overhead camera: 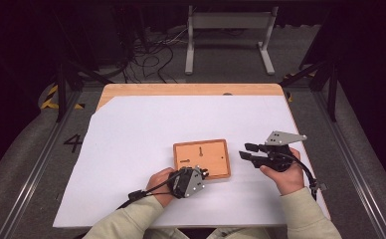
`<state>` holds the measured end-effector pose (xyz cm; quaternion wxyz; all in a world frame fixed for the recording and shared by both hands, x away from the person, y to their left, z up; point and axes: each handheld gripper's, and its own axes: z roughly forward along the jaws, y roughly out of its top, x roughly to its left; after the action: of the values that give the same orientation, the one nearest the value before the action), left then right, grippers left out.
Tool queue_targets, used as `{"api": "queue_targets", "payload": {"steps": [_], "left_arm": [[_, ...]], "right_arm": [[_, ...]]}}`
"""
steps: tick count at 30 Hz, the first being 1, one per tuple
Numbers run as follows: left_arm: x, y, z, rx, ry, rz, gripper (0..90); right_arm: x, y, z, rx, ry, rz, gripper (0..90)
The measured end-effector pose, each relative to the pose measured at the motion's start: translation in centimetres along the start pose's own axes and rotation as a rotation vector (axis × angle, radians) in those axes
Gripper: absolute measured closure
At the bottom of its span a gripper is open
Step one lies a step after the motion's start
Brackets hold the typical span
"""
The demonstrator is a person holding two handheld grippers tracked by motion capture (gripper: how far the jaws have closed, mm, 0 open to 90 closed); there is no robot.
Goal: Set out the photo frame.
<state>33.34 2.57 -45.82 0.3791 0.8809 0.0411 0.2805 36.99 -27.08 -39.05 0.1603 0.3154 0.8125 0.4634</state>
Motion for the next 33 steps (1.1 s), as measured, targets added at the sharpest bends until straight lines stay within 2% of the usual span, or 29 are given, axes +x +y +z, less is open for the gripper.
{"api": "queue_targets", "payload": {"steps": [6,11,15,19,24,25,30,33], "left_arm": [[-0.6,0.0,-0.1,-0.005,0.033,0.02,84.3],[-1.0,0.0,-0.1,-0.004,0.049,0.035,84.2],[-1.2,0.0,-0.2,-0.001,0.062,0.046,84.2],[-1.4,0.0,-0.2,-0.003,0.082,0.059,84.2],[-1.5,0.0,-0.2,-0.006,0.084,0.057,84.2],[-1.5,0.0,-0.2,-0.006,0.084,0.057,84.2],[-1.5,-0.1,-0.2,-0.007,0.086,0.058,84.2],[-1.5,0.0,-0.2,-0.007,0.085,0.057,84.2]], "right_arm": [[0.2,0.5,0.4,0.013,0.026,-0.001,58.1],[0.6,0.9,1.1,0.031,0.051,-0.01,52.4],[0.7,1.3,2.4,0.066,0.087,0.001,46.2],[0.3,1.8,3.7,0.113,0.105,0.045,38.3],[-0.3,2.2,5.3,0.188,0.138,0.1,28.3],[-0.3,2.2,5.3,0.188,0.138,0.1,28.3],[-1.4,2.4,7.2,0.237,0.188,0.169,24.4],[-1.7,2.6,8.1,0.245,0.213,0.189,24.2]]}}
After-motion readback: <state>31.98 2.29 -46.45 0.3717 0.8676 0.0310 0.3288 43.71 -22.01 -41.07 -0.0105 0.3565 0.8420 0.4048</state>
